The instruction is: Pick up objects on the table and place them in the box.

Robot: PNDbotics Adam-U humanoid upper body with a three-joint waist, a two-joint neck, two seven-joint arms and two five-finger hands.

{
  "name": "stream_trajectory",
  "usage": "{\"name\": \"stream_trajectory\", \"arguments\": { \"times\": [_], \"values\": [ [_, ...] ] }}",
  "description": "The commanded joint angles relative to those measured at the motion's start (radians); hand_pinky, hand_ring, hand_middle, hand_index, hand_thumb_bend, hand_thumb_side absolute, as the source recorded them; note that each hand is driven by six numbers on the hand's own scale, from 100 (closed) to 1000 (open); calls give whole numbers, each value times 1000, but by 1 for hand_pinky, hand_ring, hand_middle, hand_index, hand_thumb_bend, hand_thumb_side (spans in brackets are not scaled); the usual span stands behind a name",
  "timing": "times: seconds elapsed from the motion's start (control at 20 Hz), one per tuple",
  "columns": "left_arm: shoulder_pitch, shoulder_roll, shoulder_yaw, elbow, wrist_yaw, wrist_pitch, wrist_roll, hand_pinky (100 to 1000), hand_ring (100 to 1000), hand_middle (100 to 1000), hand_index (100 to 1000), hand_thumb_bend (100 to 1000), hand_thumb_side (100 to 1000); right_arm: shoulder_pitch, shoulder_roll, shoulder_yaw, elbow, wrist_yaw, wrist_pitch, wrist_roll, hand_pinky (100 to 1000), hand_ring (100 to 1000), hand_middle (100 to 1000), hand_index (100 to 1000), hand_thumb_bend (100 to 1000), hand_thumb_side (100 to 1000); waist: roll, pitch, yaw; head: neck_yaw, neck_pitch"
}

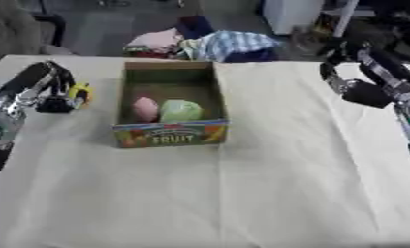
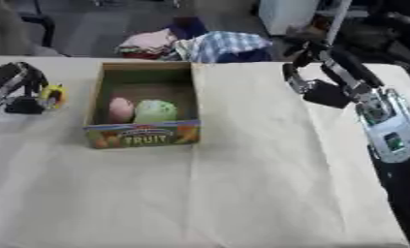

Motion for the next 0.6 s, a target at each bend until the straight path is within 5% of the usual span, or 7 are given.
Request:
{"name": "stream_trajectory", "arguments": {
  "times": [0.05, 0.6],
  "values": [
    [-51, 13, -19, -59, 68, 16, -26, 773, 334, 348, 509, 171, 316, -14, -17, -9, -7, -8, -1, -2, 687, 644, 736, 949, 100, 782, 4, -18, -5, 2, 5],
    [-111, -100, -55, 11, 30, -28, -54, 787, 371, 391, 548, 177, 368, -22, -2, -4, -4, -10, -7, 6, 687, 640, 732, 948, 100, 797, 4, -19, -23, 28, 1]
  ]
}}
